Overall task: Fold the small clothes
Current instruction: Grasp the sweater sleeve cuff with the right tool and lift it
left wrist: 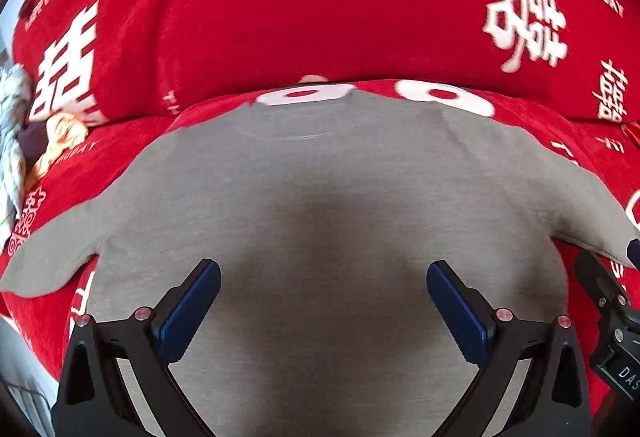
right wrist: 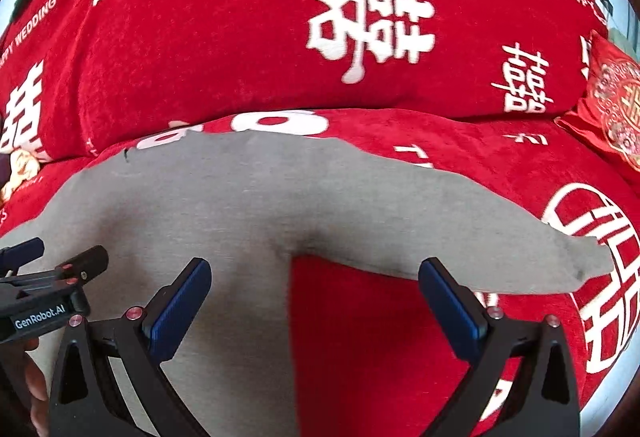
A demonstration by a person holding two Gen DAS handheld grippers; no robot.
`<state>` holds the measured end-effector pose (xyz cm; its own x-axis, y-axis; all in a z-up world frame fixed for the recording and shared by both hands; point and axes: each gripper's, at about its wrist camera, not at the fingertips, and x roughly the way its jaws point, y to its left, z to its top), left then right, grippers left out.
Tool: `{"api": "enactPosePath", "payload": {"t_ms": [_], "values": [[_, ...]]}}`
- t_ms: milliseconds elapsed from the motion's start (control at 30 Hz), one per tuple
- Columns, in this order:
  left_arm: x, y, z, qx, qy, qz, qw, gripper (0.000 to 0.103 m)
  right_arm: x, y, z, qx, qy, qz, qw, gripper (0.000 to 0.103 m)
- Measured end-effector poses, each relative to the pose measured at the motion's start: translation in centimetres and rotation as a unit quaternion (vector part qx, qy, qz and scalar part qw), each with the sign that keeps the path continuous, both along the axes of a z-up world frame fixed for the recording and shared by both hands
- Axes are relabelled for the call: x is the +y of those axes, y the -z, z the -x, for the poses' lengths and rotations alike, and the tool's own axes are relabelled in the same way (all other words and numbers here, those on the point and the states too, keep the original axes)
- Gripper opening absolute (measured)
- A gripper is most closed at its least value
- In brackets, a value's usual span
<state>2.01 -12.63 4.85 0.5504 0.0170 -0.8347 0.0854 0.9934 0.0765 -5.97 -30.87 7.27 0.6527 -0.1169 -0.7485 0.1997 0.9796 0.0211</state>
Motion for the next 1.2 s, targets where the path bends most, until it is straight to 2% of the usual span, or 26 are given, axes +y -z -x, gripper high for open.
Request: {"api": "enactPosePath", "payload": {"t_ms": [433,767,900,1100,1167,1200], "values": [[-7.5,-0.2,0.1,-0.001,0.056,-0.022,0.9982,0.103,-11.6,0.3,3.7,-0.005,0.103,-0.039,0.994,0.103],[-12.7,0.7,-0.5,0.008,0.087,-0.036,0.9955,0.103,-22.0,1.8,8.6,-0.012,0.206,-0.083,0.975,0.103],[-13.5,1.3,-1.0,0.013,0.085,-0.039,0.9955,0.103,-26.0,2.8,10.1,-0.021,0.232,-0.146,0.962,0.103],[-13.9,2.1,-2.0,0.023,0.073,-0.039,0.9963,0.103,-27.4,3.9,9.1,-0.059,0.191,-0.236,0.951,0.103],[-13.8,2.1,-2.4,0.023,0.069,-0.041,0.9965,0.103,-28.2,4.7,8.1,-0.066,0.182,-0.27,0.943,0.098],[-13.8,2.1,-2.5,0.023,0.068,-0.04,0.9966,0.103,-28.7,5.1,7.6,-0.069,0.182,-0.282,0.939,0.092]]}}
